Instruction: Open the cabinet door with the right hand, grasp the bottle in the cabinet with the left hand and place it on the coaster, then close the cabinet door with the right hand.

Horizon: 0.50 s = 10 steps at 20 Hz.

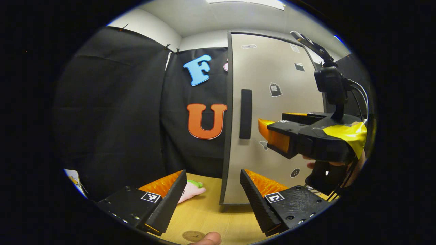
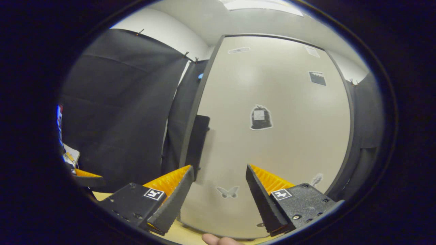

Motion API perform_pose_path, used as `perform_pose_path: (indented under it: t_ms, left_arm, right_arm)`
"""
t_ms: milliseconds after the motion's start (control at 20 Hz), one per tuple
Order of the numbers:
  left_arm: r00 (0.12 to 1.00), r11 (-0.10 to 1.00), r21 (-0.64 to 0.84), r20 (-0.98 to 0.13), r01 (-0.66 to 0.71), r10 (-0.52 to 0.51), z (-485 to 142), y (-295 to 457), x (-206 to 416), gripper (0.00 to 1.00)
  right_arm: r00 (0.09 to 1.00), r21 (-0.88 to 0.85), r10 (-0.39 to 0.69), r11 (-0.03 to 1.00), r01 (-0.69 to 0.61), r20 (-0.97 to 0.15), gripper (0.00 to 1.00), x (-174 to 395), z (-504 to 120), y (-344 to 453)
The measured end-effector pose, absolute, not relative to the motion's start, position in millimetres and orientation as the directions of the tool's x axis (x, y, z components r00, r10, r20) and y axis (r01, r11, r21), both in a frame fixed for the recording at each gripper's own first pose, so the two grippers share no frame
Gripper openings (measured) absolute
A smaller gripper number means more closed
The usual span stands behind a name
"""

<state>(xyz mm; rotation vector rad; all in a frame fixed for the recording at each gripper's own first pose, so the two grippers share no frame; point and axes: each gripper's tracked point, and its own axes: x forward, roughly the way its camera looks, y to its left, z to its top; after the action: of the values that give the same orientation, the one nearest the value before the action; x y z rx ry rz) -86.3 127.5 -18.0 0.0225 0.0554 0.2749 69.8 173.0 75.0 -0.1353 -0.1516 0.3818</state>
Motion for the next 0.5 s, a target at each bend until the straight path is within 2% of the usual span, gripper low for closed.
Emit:
perform_pose_path:
  t_ms: [300, 400, 450, 500]
  left_arm:
    - [0.914, 0.918, 0.006, -0.089, -0.397, 0.396, -29, 174, -115, 0.95]
    - [0.904, 0.909, 0.02, -0.09, -0.417, 0.417, -31, 183, -123, 0.95]
    - [0.9, 0.905, 0.03, -0.092, -0.425, 0.426, -32, 187, -126, 0.95]
    - [0.898, 0.902, 0.035, -0.093, -0.429, 0.431, -33, 189, -130, 0.95]
  right_arm:
    - [0.908, -0.194, 0.377, 0.919, -0.342, 0.186, 0.99, 101, 98, 209]
    - [0.903, -0.184, 0.382, 0.919, -0.348, 0.199, 0.96, 108, 100, 215]
    - [0.906, -0.181, 0.39, 0.915, -0.362, 0.164, 0.81, 109, 93, 218]
    - [0.899, -0.168, 0.414, 0.905, -0.39, 0.145, 0.7, 112, 89, 226]
